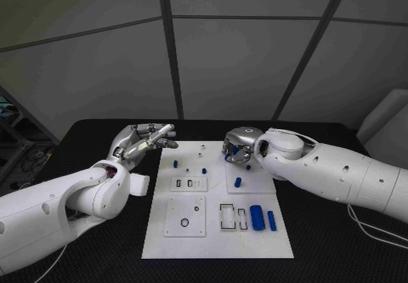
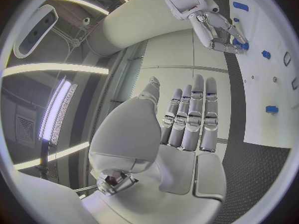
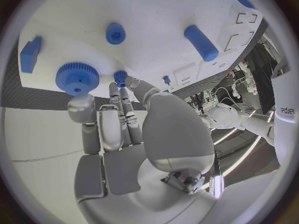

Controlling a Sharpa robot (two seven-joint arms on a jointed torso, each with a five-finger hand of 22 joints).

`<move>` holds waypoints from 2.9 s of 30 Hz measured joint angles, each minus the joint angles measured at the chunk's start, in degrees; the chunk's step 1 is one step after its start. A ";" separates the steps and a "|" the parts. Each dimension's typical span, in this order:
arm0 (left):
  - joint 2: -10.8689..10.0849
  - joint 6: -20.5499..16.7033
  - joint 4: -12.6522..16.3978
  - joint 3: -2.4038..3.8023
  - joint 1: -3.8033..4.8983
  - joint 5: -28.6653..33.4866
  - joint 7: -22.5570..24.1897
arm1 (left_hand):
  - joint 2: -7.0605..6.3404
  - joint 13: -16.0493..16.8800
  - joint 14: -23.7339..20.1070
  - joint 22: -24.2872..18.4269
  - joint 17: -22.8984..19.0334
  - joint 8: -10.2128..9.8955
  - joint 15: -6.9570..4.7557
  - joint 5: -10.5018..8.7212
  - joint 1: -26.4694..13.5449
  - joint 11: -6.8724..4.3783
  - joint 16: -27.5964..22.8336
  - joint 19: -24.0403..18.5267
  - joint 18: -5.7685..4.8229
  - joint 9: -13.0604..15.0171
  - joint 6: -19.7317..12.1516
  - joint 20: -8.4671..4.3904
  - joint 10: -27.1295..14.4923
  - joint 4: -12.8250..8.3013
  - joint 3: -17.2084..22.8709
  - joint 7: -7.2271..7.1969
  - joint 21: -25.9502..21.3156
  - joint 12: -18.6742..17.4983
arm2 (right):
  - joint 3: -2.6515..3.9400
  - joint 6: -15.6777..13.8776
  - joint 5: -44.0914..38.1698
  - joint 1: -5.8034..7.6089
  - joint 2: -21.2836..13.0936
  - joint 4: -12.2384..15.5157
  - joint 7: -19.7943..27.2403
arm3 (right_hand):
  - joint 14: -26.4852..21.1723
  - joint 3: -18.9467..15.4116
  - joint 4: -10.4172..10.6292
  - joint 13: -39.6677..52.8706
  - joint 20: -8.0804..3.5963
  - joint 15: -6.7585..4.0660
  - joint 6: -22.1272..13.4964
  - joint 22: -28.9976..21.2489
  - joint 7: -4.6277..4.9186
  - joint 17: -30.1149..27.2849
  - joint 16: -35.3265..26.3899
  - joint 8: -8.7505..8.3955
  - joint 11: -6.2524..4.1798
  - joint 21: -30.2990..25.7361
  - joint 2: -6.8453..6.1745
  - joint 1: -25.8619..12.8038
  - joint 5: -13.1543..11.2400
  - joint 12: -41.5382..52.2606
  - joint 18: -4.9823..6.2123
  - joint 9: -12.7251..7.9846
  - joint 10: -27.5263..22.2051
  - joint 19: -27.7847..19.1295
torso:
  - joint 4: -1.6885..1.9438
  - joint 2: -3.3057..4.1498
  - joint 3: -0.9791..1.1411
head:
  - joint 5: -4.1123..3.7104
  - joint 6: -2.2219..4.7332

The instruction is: Assemble the parts on the task board

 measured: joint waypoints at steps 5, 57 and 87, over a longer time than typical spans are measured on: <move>-0.01 0.10 -0.07 0.00 0.00 -0.01 -0.11 | 0.00 0.00 0.00 -0.01 0.06 0.00 0.00 0.00 0.00 0.11 0.00 0.00 0.00 0.00 0.00 0.00 -0.11 0.00 0.00 0.00 0.00 0.00 | 0.01 0.53 -0.01 0.02 0.02 -0.09 -0.03 | 0.00 0.61 0.05 -0.07 0.00 0.00 0.00 0.13 0.00 0.00 0.00 0.00 0.00 0.08 -0.73 0.03 0.00 -0.31 0.01 0.00 0.00 0.00 | 0.03 0.07 0.03 | 0.02 -0.14; -0.31 0.50 -0.06 0.10 0.01 -0.06 -0.57 | 0.53 -0.06 -1.22 -0.42 0.36 -0.98 0.42 0.04 -0.52 0.50 -1.54 -1.04 -0.01 0.01 -0.20 0.60 -0.94 -0.63 -0.63 0.20 -0.32 -1.17 | 0.03 -13.80 1.25 -0.01 5.98 -4.06 -0.01 | -0.02 5.29 -1.82 0.97 -0.72 -0.82 5.71 3.46 -0.20 1.99 1.84 2.22 0.49 2.79 0.20 3.23 -1.99 -0.78 0.03 1.44 3.59 0.71 | 0.64 0.62 0.14 | 0.23 0.10; -0.10 0.56 0.10 0.27 0.39 -0.08 -0.63 | 0.52 -0.06 -1.42 -0.45 0.40 -1.19 0.62 0.04 -0.52 0.70 -1.54 -1.03 -0.01 0.01 -0.20 0.61 -1.14 -0.63 -0.63 0.20 -0.55 -1.17 | 0.03 -14.38 1.48 0.00 11.86 -11.32 0.28 | -0.02 5.26 -1.81 1.04 -0.51 -0.82 5.49 3.30 -0.02 1.89 1.99 1.93 0.49 2.78 0.16 3.18 -2.02 -1.44 0.04 1.40 3.59 0.50 | 1.04 1.04 0.12 | 0.68 -0.38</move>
